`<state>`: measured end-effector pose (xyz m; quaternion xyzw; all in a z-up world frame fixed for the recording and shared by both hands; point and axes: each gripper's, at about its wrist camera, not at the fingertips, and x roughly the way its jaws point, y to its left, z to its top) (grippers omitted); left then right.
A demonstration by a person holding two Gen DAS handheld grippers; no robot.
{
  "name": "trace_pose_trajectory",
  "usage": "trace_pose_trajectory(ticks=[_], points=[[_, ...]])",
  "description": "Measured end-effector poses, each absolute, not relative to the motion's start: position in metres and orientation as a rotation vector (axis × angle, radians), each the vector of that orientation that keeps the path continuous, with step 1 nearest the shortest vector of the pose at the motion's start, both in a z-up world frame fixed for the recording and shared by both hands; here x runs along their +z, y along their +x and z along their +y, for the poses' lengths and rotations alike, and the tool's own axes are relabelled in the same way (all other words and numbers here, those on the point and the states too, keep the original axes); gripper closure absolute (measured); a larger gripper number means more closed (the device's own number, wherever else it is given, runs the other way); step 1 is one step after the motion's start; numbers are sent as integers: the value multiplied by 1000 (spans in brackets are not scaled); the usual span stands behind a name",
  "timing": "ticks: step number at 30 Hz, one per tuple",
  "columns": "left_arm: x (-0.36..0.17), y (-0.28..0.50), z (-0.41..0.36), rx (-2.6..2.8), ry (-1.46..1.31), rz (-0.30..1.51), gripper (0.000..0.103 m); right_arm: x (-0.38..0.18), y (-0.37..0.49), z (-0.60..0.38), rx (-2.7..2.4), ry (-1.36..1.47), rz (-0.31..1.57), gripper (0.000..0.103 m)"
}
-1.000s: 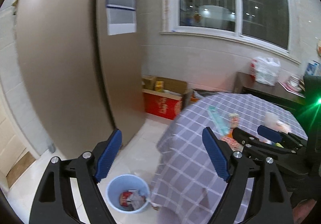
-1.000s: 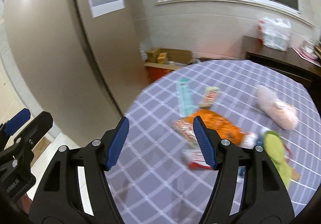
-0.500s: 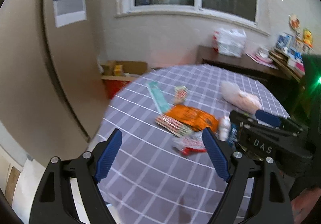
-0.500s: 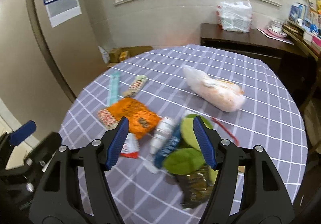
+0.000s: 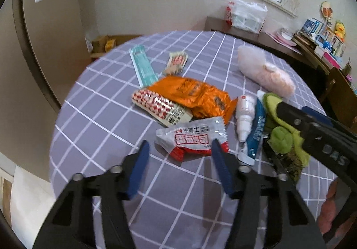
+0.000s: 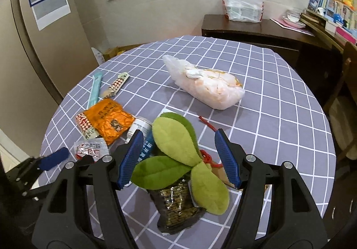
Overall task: Collect trash
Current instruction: 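Grasp the white snack wrapper with the left gripper while the right grasps the orange tea packet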
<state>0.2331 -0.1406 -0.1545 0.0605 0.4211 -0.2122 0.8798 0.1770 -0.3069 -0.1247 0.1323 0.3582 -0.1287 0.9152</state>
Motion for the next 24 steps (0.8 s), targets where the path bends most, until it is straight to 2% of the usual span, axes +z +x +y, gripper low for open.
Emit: trace_pose_trajectory(ticks=[1,3,6,8,24], points=[[-156,234,-141,-439,123,869,61,-125,177,-307,-265,272,738,37],[-156,235,-140,-458,116,852,77,-125,177,-308,-269,272,740,37],[-154,236,-136,-475,86,845,91,-126,178,-310,-272,276,741,37],[-151,236,-136,-475,84,827,95,-126,179,-310,-270,278,740,37],[-122,230,-99,-413,80,729,98,-112,194,-280,-186,235,721,37]])
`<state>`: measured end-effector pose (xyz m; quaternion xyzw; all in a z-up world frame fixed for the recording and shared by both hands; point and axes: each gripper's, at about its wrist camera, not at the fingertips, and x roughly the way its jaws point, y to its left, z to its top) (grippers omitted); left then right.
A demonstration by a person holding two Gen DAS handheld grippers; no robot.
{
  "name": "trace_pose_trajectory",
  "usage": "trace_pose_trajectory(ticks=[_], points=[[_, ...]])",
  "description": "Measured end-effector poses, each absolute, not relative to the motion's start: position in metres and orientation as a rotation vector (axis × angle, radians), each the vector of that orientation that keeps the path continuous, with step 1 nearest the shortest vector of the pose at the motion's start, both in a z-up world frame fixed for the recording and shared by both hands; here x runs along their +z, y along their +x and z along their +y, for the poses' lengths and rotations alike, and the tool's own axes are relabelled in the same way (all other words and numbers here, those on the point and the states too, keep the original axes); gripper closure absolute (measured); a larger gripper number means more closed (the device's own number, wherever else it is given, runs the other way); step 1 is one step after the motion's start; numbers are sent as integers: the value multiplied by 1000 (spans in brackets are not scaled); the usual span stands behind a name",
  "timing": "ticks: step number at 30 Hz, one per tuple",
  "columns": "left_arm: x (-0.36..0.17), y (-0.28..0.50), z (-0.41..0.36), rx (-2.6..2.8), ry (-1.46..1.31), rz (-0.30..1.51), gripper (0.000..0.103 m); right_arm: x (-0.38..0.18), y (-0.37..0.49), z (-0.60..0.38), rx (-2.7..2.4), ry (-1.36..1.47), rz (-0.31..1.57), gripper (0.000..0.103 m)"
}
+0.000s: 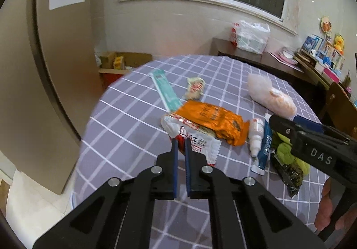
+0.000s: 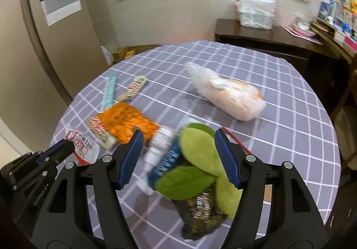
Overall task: Collect trash
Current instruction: 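Grasp the white snack wrapper with the left gripper while the right grasps the orange tea packet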
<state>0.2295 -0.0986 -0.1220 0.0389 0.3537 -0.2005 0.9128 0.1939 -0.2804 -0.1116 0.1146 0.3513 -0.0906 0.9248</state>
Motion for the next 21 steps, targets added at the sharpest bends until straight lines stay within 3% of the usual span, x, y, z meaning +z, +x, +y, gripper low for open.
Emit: trace_pose_trajectory(ticks=[9,21], points=[[-111,243,-60,-328,27,704,98,-123,240,-242,-13,121,817,37],[-118,257,-47,-303,11,722,98,-148,285,-231,34,30,916,29]])
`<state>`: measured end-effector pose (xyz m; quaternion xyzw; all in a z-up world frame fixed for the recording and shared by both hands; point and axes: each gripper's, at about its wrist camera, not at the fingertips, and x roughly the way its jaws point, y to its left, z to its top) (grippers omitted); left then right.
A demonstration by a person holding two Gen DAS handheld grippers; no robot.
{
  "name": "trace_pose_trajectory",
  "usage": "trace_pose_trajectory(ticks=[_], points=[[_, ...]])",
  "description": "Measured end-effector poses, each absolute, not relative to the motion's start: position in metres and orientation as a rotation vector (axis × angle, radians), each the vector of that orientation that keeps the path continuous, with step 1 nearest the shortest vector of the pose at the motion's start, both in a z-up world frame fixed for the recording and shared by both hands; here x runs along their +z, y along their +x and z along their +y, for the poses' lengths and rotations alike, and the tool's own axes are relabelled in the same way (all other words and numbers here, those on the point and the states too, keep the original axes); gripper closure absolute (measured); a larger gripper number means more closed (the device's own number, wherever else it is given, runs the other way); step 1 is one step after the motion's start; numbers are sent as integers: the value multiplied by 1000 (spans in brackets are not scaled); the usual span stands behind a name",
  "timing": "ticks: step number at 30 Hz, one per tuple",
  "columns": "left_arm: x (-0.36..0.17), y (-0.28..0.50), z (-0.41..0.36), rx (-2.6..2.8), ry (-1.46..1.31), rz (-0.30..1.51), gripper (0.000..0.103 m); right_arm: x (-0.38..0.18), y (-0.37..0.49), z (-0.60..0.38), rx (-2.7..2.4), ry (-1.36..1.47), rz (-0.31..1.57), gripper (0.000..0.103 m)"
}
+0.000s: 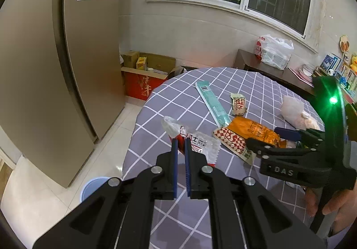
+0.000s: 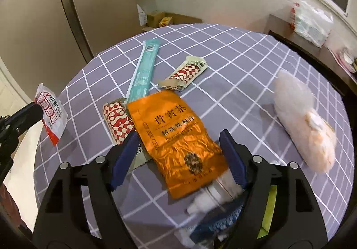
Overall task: Collect trash
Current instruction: 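Grasp the white snack wrapper with the left gripper while the right grasps the orange tea packet, then carry the wrapper and tea packet over the blue bucket with both grippers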
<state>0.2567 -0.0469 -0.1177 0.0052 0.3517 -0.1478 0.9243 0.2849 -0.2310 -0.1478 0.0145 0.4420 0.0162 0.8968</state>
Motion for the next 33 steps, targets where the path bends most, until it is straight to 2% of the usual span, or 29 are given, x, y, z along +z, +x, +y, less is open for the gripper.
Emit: trace_pose_trajectory(ticks=[3,5,8,13,23,33], points=[[-117,258,-48,-302,15,722,98,-149,289,-234,26,22,935,31],[-117,257,-46,-304,10,722,98,-148,286,-234,27,7,935,42],[-116,258,-46,-303,7,721,98,-146,281,-237,12,3,930,49],[-115,258,-46,-303,4,721,98,-145,271,-241,-27,19,907,49],[-104,249,-36,-276,4,687,98,-107,253,-231,-11,37,809,49],[-91,236,7,-181,-5,646,97,-87,257,-170,114,26,769,49]])
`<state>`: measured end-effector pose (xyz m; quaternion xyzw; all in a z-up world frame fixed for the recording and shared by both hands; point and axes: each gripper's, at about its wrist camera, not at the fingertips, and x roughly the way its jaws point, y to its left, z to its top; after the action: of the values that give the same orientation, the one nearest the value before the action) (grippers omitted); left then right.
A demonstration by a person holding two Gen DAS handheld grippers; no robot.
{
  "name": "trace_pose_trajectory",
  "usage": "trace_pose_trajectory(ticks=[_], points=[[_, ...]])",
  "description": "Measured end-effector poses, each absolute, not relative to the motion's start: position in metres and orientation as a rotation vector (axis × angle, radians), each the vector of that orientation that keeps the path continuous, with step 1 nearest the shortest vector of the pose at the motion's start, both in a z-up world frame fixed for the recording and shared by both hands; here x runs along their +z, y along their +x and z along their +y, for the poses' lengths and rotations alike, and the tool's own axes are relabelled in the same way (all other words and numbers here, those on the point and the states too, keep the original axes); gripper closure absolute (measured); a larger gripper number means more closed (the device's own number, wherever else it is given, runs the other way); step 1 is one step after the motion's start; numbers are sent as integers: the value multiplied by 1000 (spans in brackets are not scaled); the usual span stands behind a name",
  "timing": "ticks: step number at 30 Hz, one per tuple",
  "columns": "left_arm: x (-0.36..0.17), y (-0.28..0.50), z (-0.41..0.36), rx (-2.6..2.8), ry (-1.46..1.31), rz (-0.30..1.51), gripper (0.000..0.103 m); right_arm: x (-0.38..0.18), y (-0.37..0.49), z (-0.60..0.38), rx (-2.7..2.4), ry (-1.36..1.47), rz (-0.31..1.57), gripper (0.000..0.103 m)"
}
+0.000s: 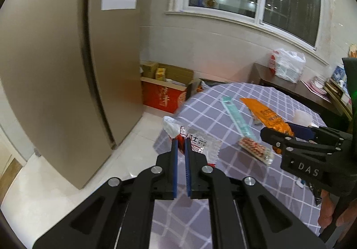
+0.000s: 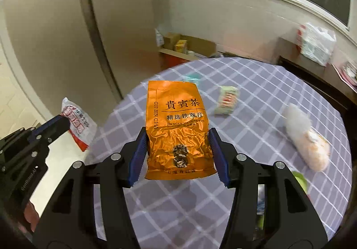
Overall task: Collect trash
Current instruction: 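Carry the wrapper and tea packet over the blue bucket with both grippers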
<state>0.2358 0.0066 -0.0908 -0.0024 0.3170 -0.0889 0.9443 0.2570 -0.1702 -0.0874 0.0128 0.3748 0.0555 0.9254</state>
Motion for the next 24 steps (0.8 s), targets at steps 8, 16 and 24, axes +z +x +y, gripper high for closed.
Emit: trace_pose_trajectory(ticks=[8,16,24], points=[[-87,227,59,-88,-42,638,97,-89,264,-101,235,2,782,49],[-99,223,118,1,-88,664,97,-103,271,-31,324,-37,824,49],[-130,234,171,77,-124,738,97,-132,291,29,384,-67,899,49]])
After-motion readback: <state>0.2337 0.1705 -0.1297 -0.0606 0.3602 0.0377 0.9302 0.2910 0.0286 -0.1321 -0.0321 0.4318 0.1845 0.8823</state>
